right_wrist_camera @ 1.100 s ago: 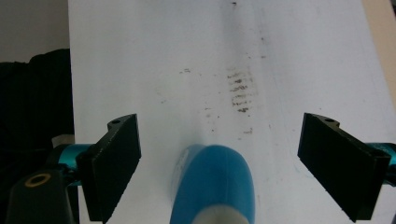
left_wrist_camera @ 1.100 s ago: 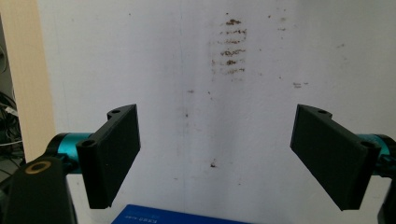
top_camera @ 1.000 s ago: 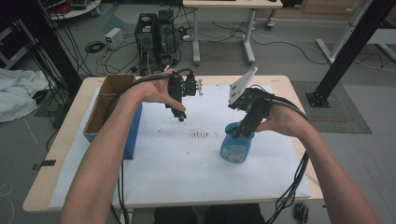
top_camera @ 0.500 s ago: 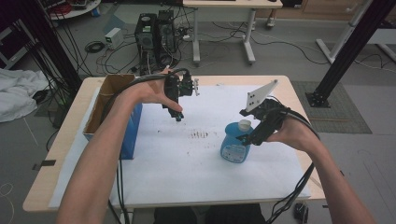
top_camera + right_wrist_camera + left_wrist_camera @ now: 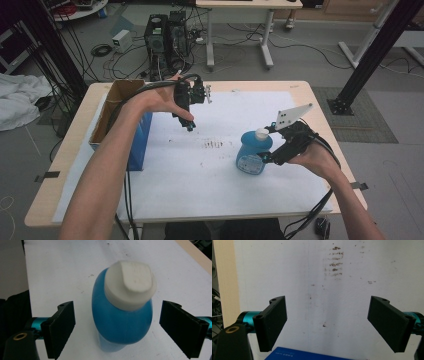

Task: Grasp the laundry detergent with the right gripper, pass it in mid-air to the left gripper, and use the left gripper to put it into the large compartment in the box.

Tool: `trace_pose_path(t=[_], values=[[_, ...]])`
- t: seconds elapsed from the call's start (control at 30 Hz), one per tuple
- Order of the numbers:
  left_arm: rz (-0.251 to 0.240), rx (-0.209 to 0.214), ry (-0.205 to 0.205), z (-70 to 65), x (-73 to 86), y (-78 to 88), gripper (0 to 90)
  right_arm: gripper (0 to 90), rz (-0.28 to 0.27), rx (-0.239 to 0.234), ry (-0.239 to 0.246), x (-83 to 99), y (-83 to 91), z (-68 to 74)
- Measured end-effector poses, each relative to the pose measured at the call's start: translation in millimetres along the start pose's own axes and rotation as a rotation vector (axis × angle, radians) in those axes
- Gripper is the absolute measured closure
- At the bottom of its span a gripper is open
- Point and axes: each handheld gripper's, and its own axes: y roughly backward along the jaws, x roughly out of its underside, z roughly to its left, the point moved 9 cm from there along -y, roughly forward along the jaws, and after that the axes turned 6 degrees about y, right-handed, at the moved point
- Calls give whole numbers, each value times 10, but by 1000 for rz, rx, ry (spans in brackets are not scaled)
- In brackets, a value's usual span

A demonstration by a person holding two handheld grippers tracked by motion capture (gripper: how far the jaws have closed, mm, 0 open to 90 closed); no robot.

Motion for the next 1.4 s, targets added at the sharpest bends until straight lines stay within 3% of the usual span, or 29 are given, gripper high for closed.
trace_pose_path(t=[0.13, 0.53, 0.8, 1.4], values=[[2, 2, -2, -6, -9, -18, 160, 123, -39, -4, -33, 72, -52, 12], [6, 7, -2, -32, -5, -50, 160, 123, -73, 26, -85, 189, -192, -16], [6, 7, 3, -31, 17, -38, 160, 124, -65, 8, -95, 232, -359, -5], [9, 11, -2, -42, -8, -92, 160, 125, -70, -3, -102, 280, -464, -4]])
